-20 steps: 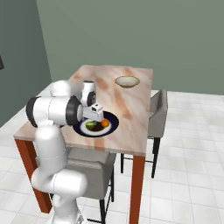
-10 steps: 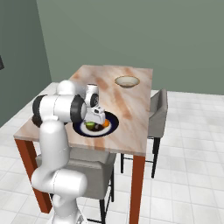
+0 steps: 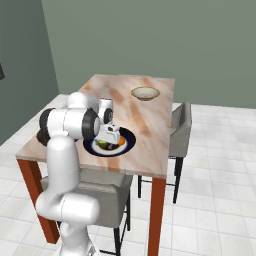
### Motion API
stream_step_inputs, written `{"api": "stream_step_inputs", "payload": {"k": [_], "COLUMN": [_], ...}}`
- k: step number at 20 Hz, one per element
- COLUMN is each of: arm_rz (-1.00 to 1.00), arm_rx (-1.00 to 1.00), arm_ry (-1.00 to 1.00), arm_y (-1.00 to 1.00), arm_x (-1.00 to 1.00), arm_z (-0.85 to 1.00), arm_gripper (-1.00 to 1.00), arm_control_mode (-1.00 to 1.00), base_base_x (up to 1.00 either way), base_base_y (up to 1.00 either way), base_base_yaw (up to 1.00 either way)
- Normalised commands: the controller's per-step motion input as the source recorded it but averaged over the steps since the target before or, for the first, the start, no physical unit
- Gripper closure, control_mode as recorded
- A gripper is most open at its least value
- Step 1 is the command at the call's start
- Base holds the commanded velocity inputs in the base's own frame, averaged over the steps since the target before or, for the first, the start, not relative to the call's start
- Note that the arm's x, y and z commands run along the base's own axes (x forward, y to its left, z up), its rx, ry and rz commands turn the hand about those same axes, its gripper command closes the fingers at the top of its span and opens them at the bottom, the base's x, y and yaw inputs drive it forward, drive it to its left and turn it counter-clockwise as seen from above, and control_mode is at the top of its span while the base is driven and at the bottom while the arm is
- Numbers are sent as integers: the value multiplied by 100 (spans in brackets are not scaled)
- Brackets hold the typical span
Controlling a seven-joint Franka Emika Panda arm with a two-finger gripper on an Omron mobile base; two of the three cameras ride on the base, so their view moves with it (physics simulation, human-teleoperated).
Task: Take the fruits from the plate on the dining counter and place two fruits in each bowl.
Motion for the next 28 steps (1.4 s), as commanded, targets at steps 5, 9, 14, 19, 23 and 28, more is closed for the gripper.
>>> {"api": "stream_step_inputs", "payload": {"k": [5,9,14,19,23,28], "arm_rz": [0,0,0,10,20,30], "arm_rx": [0,0,0,0,0,0], "arm_ry": [3,-4,-7,-15,-11,-6], "arm_y": [0,0,9,47,87,100], "arm_x": [0,0,-20,-43,-30,-3], "arm_z": [-2,2,39,92,76,35], "arm_gripper": [100,100,100,100,100,100], "arm_control_mode": [-100,-100,-100,-100,-100,-100], "base_base_x": [0,0,0,0,0,0], "base_base_y": [0,0,0,0,0,0], "base_base_yaw": [0,0,0,0,0,0]}}
